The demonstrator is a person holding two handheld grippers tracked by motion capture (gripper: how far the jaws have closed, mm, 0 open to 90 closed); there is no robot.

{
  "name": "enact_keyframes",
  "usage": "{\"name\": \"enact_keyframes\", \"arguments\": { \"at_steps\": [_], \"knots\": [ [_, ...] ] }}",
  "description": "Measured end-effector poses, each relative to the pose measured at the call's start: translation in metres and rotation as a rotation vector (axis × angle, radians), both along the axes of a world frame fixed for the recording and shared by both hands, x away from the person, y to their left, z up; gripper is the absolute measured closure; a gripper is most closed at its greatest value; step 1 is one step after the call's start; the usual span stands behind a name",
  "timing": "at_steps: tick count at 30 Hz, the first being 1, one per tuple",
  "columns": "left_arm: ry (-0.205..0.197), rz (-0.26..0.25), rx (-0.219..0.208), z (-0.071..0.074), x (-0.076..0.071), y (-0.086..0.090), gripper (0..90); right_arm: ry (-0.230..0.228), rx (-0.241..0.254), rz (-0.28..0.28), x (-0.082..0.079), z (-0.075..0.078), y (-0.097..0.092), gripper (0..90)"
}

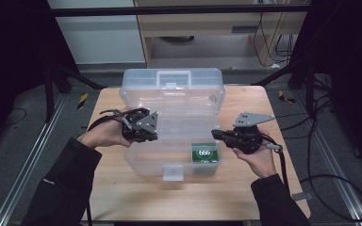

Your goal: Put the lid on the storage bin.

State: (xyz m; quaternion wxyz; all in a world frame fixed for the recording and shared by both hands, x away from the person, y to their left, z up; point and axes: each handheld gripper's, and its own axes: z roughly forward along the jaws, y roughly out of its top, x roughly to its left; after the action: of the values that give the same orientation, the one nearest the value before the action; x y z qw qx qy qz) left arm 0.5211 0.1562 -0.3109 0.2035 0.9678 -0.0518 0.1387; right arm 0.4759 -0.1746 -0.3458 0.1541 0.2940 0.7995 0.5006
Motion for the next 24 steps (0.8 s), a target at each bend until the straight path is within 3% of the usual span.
{"name": "enact_keyframes", "arguments": {
  "at_steps": [5, 24],
  "knots": [
    [0.003, -0.005, -0.004, -0.001, -0.001, 0.001, 86.4, -0.007, 0.085, -0.042, 0.010, 0.006, -0.004, 90.0],
    [0.014, -0.001, -0.024, -0.005, -0.004, 0.003, 85.9, -0.043, 0.157, -0.163, 0.029, 0.016, -0.016, 90.0]
  ]
}}
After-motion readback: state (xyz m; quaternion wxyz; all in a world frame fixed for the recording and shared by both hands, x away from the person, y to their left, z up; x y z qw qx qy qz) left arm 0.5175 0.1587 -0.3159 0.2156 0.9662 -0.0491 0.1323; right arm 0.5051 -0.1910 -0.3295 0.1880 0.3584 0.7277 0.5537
